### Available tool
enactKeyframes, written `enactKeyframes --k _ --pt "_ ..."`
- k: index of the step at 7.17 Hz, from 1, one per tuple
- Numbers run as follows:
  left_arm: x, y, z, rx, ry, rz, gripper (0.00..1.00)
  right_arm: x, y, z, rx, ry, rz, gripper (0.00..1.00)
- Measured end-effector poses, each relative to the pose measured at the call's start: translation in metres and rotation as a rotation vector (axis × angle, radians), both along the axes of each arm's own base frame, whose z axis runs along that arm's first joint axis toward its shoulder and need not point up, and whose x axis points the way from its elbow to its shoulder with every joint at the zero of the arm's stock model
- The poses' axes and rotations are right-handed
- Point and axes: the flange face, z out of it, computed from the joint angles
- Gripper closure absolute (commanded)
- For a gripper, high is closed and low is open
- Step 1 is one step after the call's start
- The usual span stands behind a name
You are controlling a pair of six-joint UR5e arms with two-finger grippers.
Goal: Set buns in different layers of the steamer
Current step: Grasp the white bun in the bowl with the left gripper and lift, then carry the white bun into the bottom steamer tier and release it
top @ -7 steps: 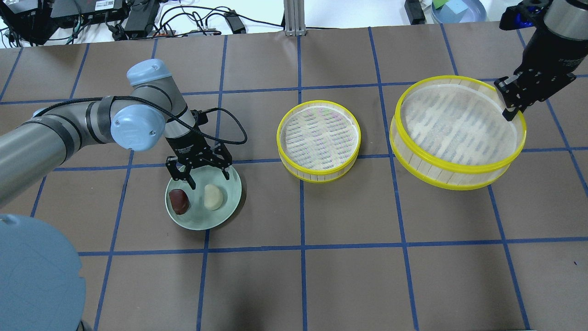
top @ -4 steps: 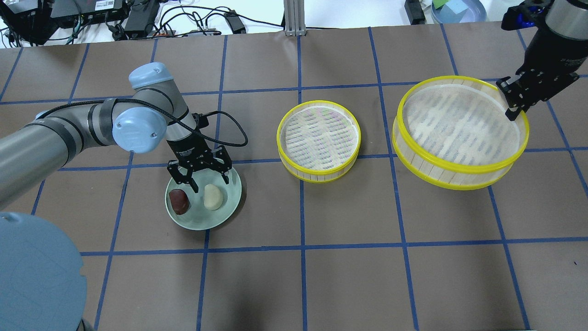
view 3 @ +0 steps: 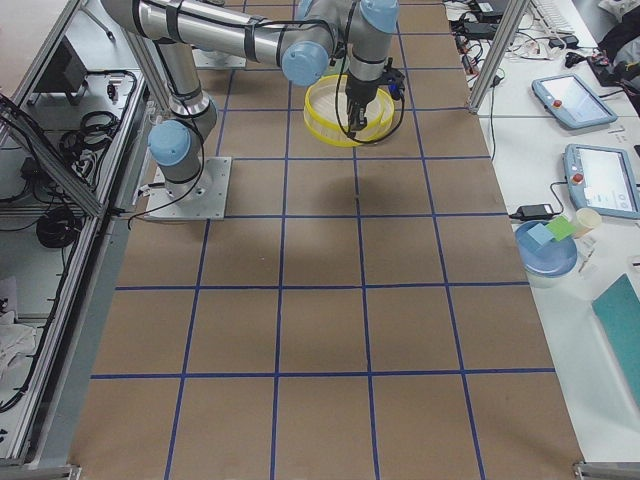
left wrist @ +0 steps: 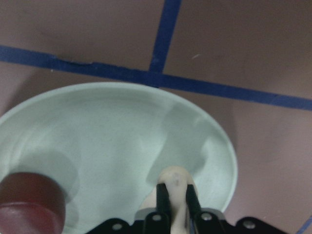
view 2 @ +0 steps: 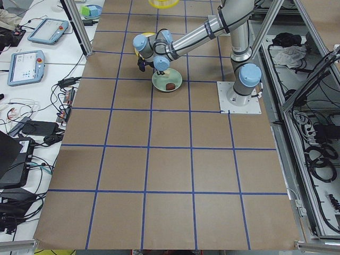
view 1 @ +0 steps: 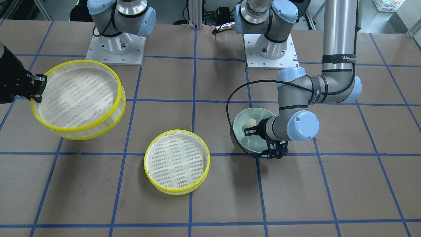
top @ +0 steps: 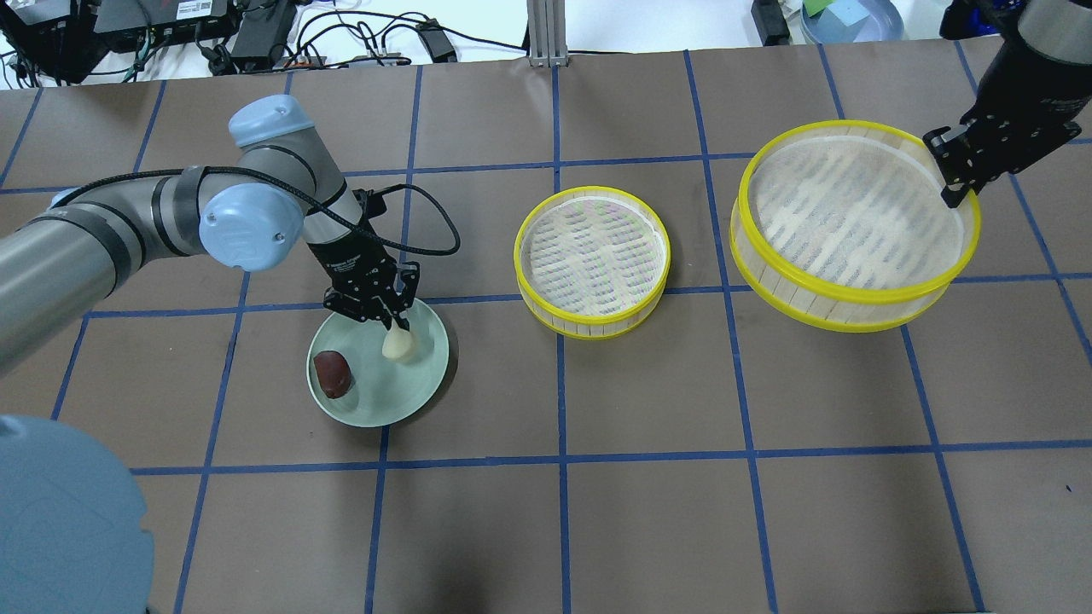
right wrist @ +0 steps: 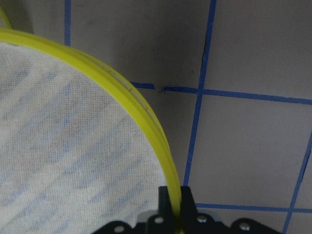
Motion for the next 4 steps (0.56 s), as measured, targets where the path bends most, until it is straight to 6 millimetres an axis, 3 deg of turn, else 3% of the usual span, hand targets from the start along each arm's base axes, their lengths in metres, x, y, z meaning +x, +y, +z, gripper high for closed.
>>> enactKeyframes --k 3,4 --pt "-0.046 -0.022 0.094 -0.184 0.05 0.024 1.0 0.0 -0.001 -0.002 0.004 -0.002 -0.001 1.0" --pt "-0.065 -0.03 0.115 -0.232 0.109 0.063 1.0 -0.001 -0.002 -0.002 0.004 0.0 0.0 1.0"
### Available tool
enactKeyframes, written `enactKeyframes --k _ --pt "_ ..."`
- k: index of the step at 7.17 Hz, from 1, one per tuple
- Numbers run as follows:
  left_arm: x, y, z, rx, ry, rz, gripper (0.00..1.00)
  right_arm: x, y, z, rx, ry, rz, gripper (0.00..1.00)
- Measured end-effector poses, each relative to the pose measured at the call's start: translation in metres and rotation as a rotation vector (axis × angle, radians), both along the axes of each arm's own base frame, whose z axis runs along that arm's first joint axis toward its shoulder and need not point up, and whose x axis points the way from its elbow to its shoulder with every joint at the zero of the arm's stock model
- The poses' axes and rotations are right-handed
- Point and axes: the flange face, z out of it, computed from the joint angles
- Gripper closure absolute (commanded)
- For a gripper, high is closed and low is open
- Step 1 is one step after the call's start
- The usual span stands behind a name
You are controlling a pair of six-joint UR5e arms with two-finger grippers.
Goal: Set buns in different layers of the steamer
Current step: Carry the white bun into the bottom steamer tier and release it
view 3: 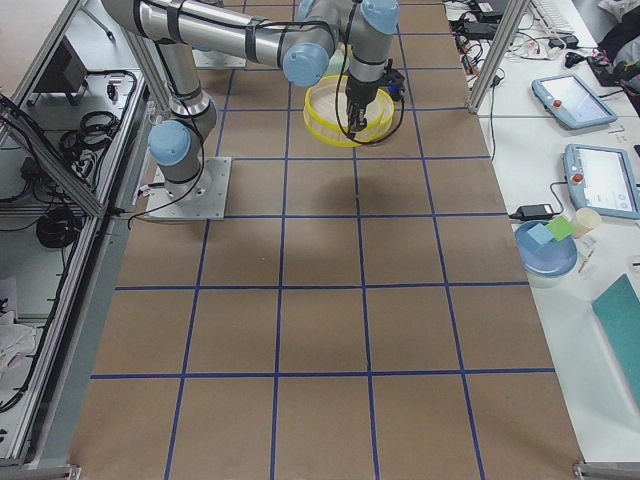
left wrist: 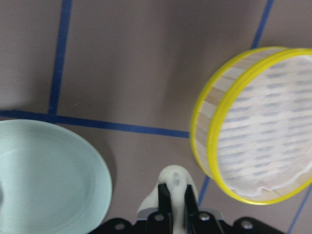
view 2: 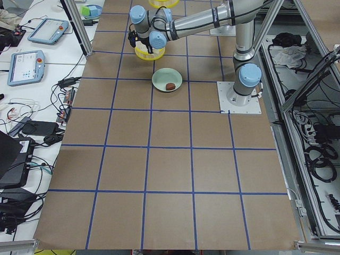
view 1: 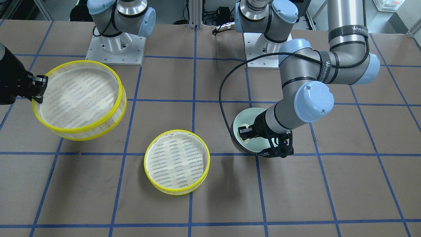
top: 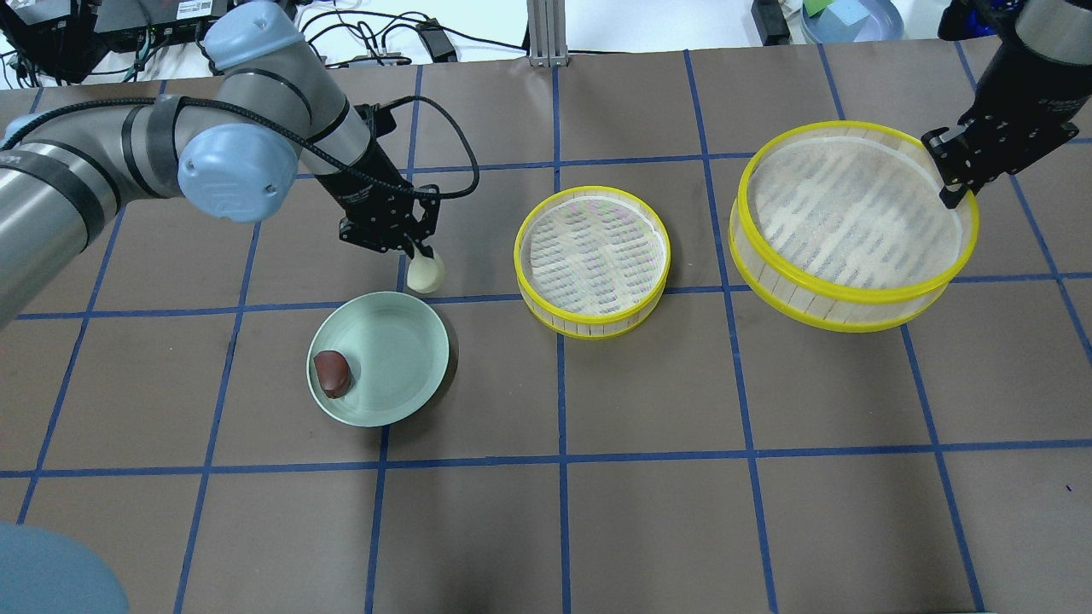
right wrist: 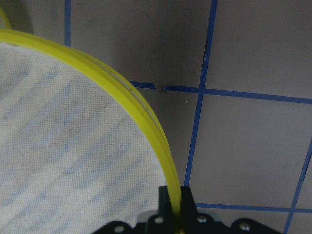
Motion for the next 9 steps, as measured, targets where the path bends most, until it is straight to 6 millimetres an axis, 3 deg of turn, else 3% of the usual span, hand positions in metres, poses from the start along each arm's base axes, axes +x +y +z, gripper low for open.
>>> enactKeyframes --k 2,5,6,8,9 --pt "-0.029 -0.008 0.015 -0.06 0.12 0.044 1.0 -0.001 -0.001 0.0 -0.006 0.005 0.001 1.0" --pt "-0.061 -0.021 0.007 -0.087 0.307 0.096 1.0 0.0 -0.002 -0.001 -0.006 0.001 0.001 1.0" --pt "-0.066 -0.024 -0.005 -0.07 0.322 0.104 0.85 0.0 -0.002 -0.001 -0.006 0.0 0.001 1.0" --pt "-0.077 -0.025 -0.026 -0.027 0.323 0.115 0.01 0.0 -0.002 -0.001 -0.005 0.0 0.001 1.0" --pt "-0.08 -0.025 -0.029 -0.01 0.318 0.14 0.0 0.0 -0.002 -0.001 -0.005 0.0 0.001 1.0"
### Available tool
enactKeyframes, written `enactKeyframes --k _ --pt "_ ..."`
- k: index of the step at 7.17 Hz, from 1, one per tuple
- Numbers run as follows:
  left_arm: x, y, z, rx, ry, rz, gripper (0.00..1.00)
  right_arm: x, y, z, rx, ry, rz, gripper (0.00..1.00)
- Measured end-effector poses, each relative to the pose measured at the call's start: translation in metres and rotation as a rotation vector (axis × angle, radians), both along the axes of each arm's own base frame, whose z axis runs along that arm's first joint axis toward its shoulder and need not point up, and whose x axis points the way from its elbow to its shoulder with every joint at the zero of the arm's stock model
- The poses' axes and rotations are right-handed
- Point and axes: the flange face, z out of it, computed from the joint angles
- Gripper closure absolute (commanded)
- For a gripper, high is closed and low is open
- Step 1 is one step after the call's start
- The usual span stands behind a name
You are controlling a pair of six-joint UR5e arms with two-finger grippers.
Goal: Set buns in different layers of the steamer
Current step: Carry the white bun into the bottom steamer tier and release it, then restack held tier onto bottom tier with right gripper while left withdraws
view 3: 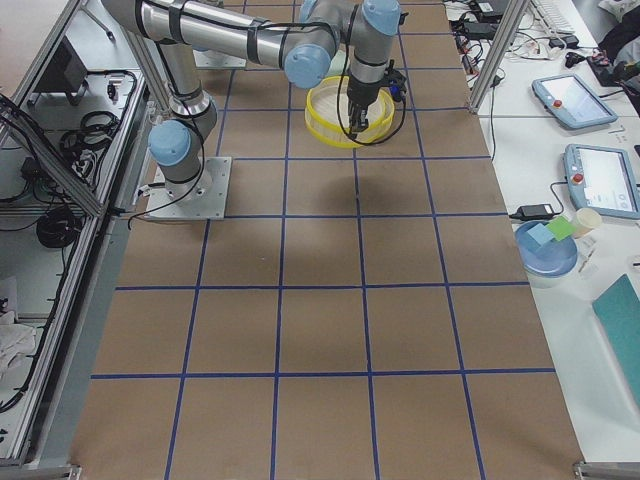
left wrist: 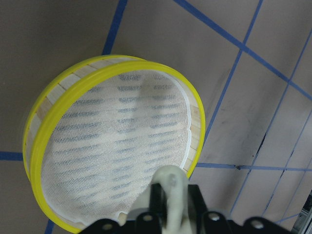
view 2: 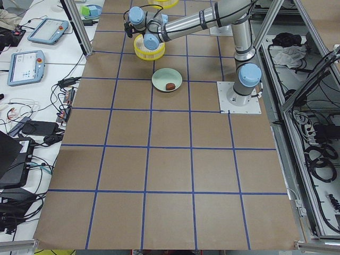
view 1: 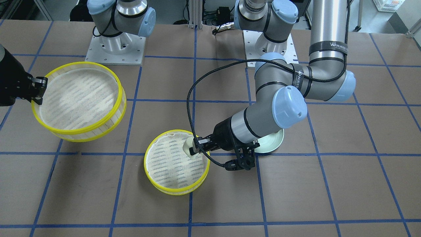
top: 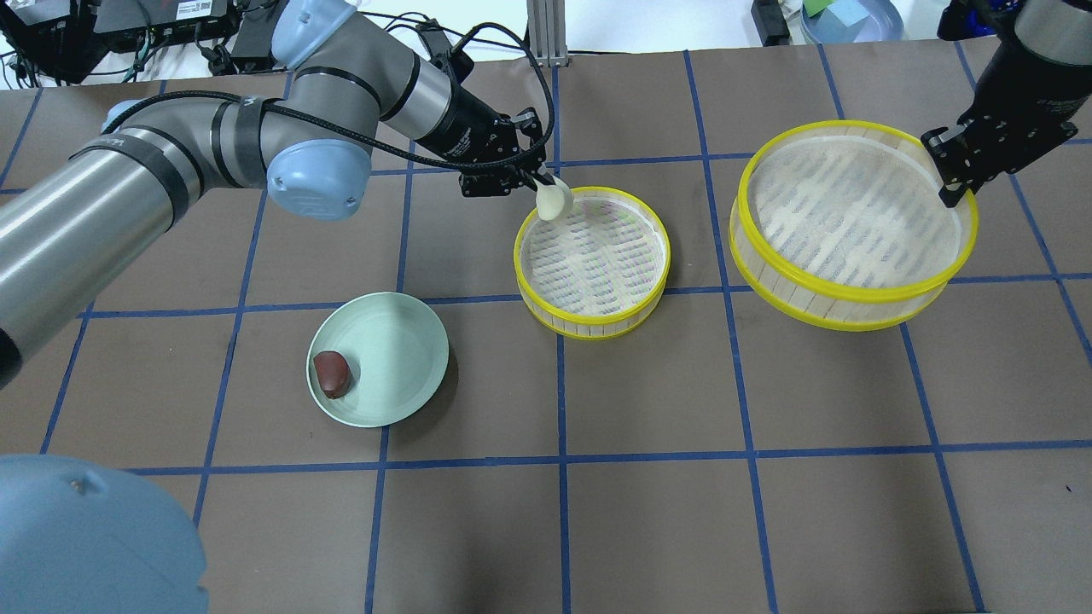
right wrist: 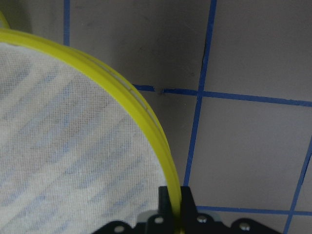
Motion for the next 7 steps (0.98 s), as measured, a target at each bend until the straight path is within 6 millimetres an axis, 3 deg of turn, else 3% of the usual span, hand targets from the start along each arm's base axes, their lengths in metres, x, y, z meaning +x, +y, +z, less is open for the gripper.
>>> enactKeyframes --k 2,4,6,7 --pt "-0.002 0.001 0.008 0.006 -0.007 0.035 0.0 0.0 0.0 -0.001 0.001 0.0 0.0 1.0" --pt "0.004 0.006 0.028 -0.029 -0.082 0.045 0.0 0.0 -0.001 -0.002 0.002 -0.002 0.0 1.0" --pt "0.023 0.012 0.043 -0.054 -0.199 0.037 0.0 0.007 -0.008 -0.012 0.004 -0.007 -0.003 1.0" --pt "0.041 0.018 0.05 -0.061 -0.305 0.001 0.0 0.025 -0.019 -0.022 -0.011 -0.006 0.008 1.0"
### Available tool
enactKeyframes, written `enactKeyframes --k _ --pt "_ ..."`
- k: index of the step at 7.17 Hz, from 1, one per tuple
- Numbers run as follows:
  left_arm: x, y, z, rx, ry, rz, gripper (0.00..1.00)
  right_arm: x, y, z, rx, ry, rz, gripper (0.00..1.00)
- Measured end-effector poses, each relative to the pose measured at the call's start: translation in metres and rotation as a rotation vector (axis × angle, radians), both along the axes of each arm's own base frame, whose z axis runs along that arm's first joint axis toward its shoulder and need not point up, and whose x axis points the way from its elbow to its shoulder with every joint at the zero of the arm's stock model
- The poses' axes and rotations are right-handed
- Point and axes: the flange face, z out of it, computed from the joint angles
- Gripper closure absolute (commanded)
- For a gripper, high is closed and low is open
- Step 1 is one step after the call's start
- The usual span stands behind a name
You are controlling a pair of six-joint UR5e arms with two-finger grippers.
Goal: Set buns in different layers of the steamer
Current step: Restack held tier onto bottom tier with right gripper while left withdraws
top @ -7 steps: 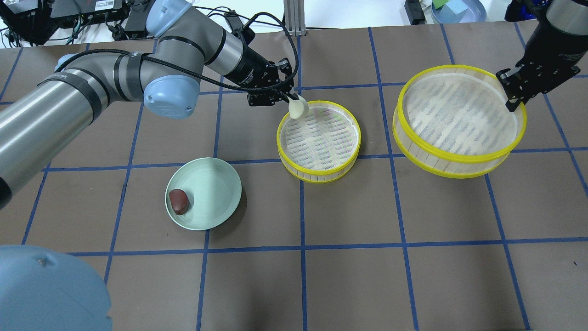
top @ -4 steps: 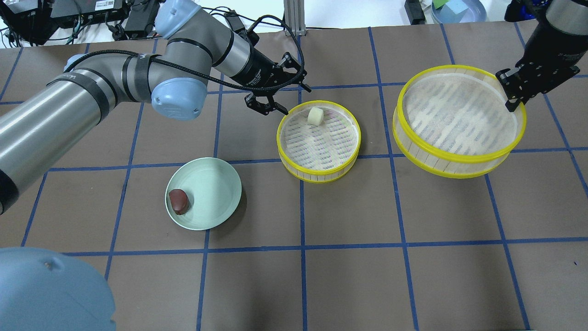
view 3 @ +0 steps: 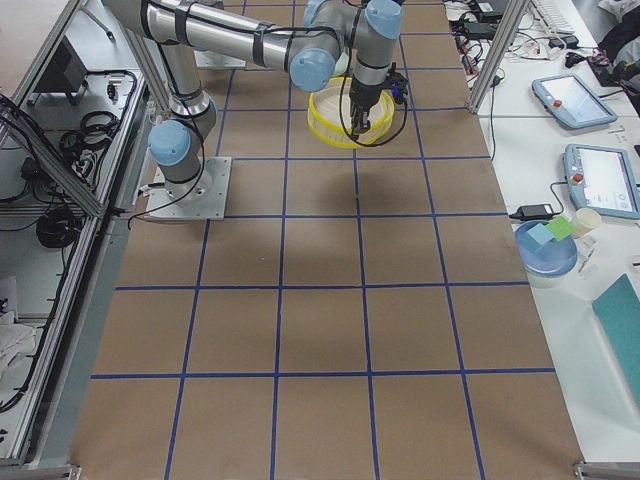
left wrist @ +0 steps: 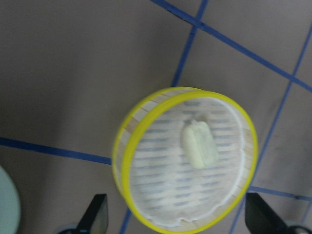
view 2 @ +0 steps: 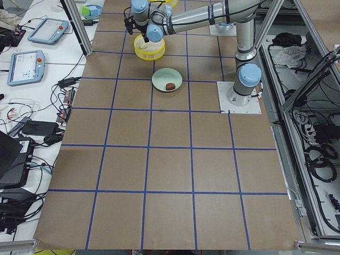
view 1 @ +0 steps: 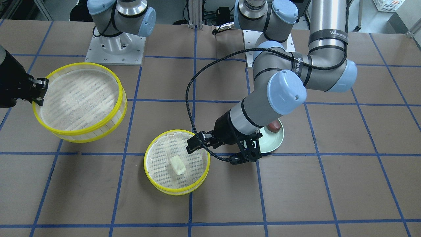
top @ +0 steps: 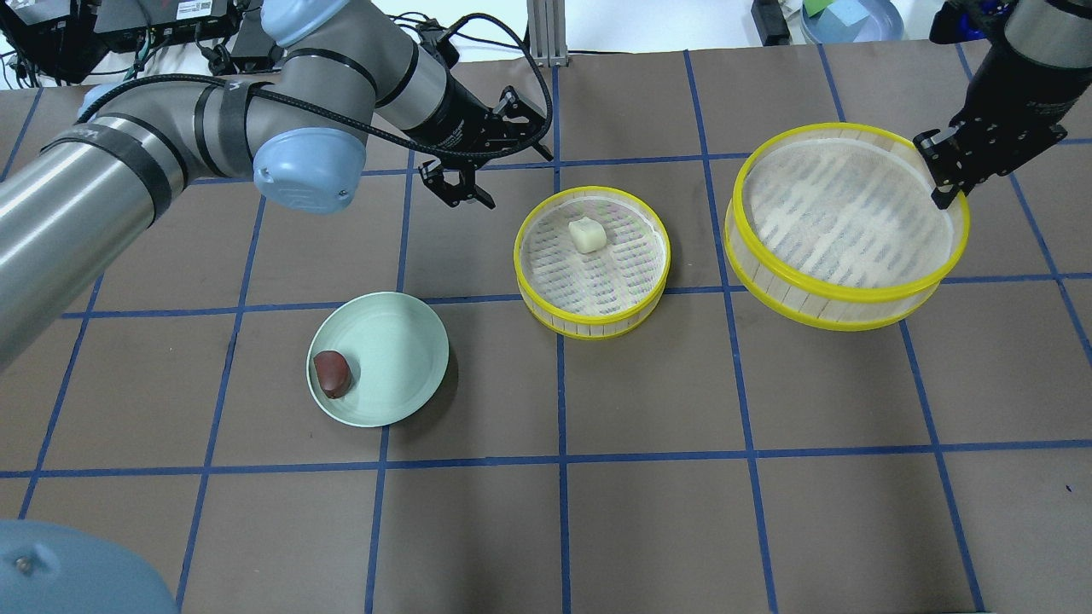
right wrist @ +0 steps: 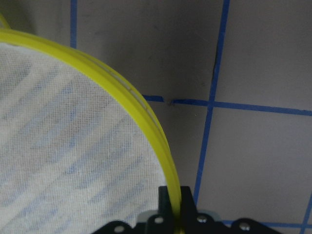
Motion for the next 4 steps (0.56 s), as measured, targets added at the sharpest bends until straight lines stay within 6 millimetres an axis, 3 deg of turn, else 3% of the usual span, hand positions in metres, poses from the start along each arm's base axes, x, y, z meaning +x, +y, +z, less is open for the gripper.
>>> enactKeyframes --k 2,4 --pt "0.046 0.019 0.015 0.044 -0.224 -0.128 0.0 0.072 -0.032 -0.037 -0.057 0.013 0.029 1.0" --pt "0.089 0.037 0.023 0.119 -0.326 -0.245 0.0 0.141 -0.052 -0.08 -0.096 0.022 0.0 1.0"
